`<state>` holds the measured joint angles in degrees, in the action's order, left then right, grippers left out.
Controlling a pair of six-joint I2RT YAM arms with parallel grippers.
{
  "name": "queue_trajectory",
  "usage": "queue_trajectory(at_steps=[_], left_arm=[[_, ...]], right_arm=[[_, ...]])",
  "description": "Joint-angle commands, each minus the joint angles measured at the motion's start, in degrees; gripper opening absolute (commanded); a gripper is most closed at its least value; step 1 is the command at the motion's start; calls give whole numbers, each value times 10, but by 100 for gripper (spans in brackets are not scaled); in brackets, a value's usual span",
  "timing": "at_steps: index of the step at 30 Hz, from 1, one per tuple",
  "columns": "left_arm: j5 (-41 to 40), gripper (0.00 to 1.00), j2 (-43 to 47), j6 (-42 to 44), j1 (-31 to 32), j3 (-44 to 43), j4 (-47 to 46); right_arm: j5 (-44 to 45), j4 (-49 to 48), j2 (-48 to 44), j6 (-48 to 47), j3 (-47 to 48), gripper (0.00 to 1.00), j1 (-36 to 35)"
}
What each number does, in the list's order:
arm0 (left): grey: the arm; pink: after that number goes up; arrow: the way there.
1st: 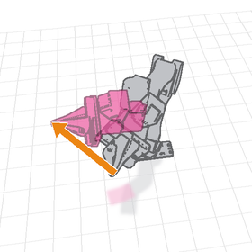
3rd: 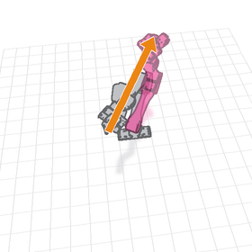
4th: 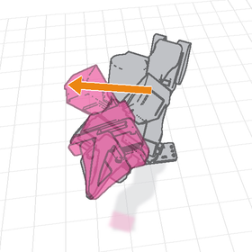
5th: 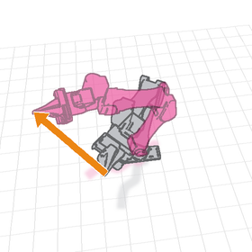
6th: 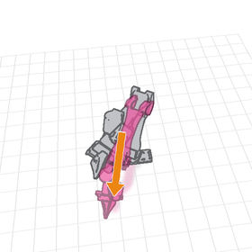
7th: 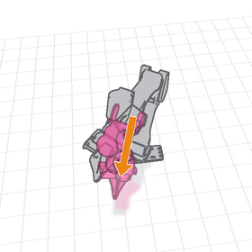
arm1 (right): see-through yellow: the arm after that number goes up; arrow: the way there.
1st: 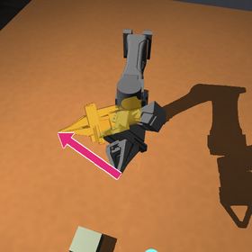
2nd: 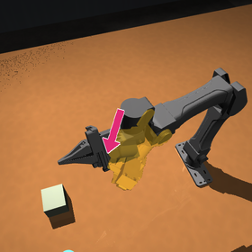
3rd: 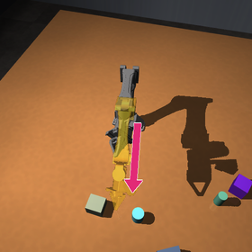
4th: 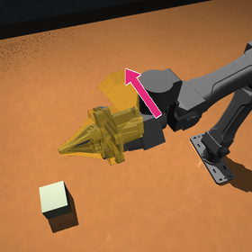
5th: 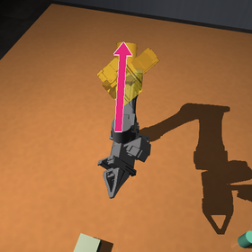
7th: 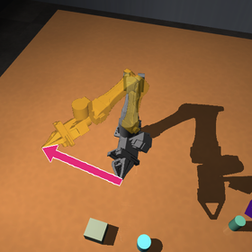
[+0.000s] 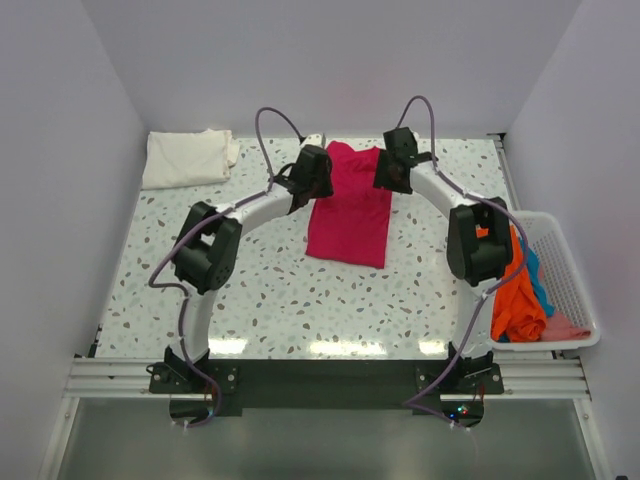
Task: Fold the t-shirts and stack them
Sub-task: Fold the tshirt
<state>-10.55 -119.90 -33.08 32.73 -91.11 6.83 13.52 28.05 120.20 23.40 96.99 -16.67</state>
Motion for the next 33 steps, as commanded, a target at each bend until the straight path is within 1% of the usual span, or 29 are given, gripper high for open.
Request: queue_trajectory(at_steps=[1, 5, 7, 11, 13, 14, 18, 19, 21, 25, 28, 30, 33], left_arm=[[-9, 32, -52, 46, 9, -37, -7], [-24, 32, -60, 46, 8, -21, -23], [-29, 32, -67, 49, 8, -18, -24], [-40, 33, -87, 50, 0, -37, -6], [-47, 35, -97, 51, -6, -49, 6], [-48, 38, -102, 52, -8, -56, 11], [-51, 47, -131, 61, -15, -102, 41], [-53, 52, -131, 63, -20, -102, 42], [-55, 58, -113, 66, -23, -91, 34], [-46, 71, -65, 87, -35, -64, -15], [-42, 75, -27, 100, -41, -46, -38], [-44, 75, -1, 102, -41, -26, -47], [-36, 71, 31, 96, -41, 15, -59]], right_arm=[[-12, -13, -68, 18, -56, 59, -9], [-17, -52, -92, 31, -127, 56, -22], [-22, -58, -88, 38, -146, 55, -27], [-37, -70, -72, 41, -153, 55, -27], [-34, -70, -54, 39, -138, 55, -27], [-32, -60, -46, 38, -129, 55, -27], [-22, -34, -5, 28, -73, 56, -27], [-23, -32, 0, 27, -68, 57, -26], [-24, -27, 15, 24, -60, 58, -26], [-24, -24, 23, 18, -65, 59, -27], [-22, -23, 27, 10, -66, 59, -26], [-19, -20, 33, 4, -59, 60, -26], [-25, -11, 41, -5, -39, 60, -25]])
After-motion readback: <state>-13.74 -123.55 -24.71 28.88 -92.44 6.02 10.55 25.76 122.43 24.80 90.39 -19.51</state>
